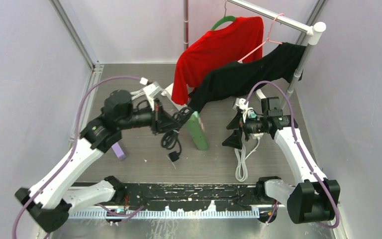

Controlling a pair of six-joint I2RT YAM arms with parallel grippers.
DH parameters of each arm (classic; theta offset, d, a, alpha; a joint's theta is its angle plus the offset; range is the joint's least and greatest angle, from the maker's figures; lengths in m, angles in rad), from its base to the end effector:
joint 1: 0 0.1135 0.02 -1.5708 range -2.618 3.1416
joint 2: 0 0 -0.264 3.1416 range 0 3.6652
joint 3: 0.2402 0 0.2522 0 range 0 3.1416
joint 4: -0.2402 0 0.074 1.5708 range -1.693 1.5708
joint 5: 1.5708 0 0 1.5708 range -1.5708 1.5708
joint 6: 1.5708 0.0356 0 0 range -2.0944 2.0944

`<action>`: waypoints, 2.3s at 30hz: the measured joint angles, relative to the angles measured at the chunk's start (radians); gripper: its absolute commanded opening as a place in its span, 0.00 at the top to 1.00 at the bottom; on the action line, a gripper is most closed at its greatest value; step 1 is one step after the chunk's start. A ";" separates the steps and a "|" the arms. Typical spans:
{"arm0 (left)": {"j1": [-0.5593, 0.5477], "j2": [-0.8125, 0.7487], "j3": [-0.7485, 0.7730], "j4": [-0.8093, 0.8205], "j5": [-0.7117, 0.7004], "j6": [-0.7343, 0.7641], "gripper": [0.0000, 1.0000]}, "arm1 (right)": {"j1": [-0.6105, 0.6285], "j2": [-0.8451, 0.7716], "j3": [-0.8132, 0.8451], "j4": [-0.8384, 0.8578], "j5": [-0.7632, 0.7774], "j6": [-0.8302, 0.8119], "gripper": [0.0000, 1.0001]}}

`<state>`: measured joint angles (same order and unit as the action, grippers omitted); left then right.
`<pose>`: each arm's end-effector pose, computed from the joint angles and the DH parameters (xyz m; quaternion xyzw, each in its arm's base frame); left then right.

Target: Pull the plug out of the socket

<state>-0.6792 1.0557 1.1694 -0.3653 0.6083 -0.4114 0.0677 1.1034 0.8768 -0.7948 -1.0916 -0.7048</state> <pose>0.1634 -0.1581 0.4050 0.2825 0.7227 -0.5056 0.3771 0.1978 0.0451 0.2755 -0.4403 0.7090 0.4019 0.3767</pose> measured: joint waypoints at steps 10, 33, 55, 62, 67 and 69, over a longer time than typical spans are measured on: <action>0.018 -0.204 -0.171 -0.245 -0.094 0.129 1.00 | 0.014 -0.008 -0.060 0.003 -0.050 -0.076 0.00; 0.019 -0.069 -0.224 -0.131 -0.056 -0.027 1.00 | 0.373 0.100 -0.186 0.432 0.488 -0.144 0.00; 0.035 -0.147 -0.267 -0.123 -0.048 -0.018 1.00 | 0.373 0.303 -0.149 0.517 0.492 -0.164 0.54; 0.044 -0.171 -0.296 -0.110 -0.138 -0.005 0.90 | 0.354 0.304 -0.124 0.433 0.428 -0.175 0.90; 0.044 -0.211 -0.349 -0.078 -0.265 -0.002 0.50 | 0.299 0.280 -0.080 0.311 0.345 -0.142 0.99; 0.045 -0.220 -0.383 -0.043 -0.325 -0.011 0.34 | 0.285 0.250 -0.059 0.263 0.312 -0.121 0.99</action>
<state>-0.6346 0.8352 0.7864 -0.4080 0.2832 -0.4225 0.3527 1.3533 0.8181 -0.5320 -0.7792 -0.8257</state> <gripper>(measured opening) 0.471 0.574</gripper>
